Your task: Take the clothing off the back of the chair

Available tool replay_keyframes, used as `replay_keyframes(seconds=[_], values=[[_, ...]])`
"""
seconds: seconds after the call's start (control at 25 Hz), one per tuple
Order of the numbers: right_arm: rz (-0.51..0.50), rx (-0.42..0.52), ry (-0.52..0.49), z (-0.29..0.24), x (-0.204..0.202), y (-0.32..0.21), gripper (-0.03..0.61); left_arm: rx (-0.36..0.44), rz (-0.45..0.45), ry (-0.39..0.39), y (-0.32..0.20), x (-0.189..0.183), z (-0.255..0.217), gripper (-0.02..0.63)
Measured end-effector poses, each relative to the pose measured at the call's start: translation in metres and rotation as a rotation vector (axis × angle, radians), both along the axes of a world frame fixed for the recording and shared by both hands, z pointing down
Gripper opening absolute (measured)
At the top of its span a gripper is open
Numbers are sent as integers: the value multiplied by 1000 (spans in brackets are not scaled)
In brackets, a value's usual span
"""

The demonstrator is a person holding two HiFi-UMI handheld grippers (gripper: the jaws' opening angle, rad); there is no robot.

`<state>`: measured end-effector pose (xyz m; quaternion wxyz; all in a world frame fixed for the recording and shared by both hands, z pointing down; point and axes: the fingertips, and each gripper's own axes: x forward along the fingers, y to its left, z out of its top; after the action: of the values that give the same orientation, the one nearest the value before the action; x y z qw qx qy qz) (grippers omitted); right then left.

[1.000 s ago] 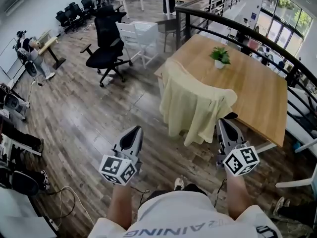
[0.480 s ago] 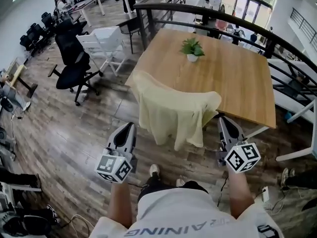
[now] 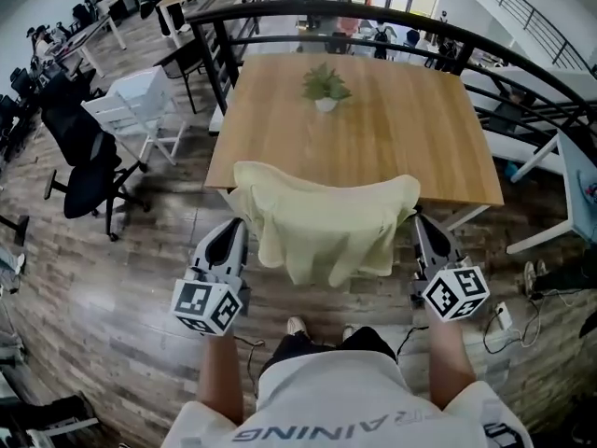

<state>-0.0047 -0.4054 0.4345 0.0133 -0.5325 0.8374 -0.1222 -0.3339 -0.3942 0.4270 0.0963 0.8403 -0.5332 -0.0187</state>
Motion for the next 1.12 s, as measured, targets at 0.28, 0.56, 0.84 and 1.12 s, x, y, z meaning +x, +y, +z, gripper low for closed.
replay_keyframes(seconds=[0.28, 0.56, 0.84, 1.12], values=[[37, -65, -41, 14, 16, -14, 25, -63, 41, 56, -30, -13, 16, 44], [-76, -175, -170, 26, 42, -48, 154, -159, 69, 167, -64, -20, 23, 58], [-238, -253, -329, 30, 37, -71, 208, -215, 171, 260, -105, -35, 17, 221], [-384, -278, -465, 29, 26, -84, 259, -258, 379, 379, -129, -21, 23, 287]])
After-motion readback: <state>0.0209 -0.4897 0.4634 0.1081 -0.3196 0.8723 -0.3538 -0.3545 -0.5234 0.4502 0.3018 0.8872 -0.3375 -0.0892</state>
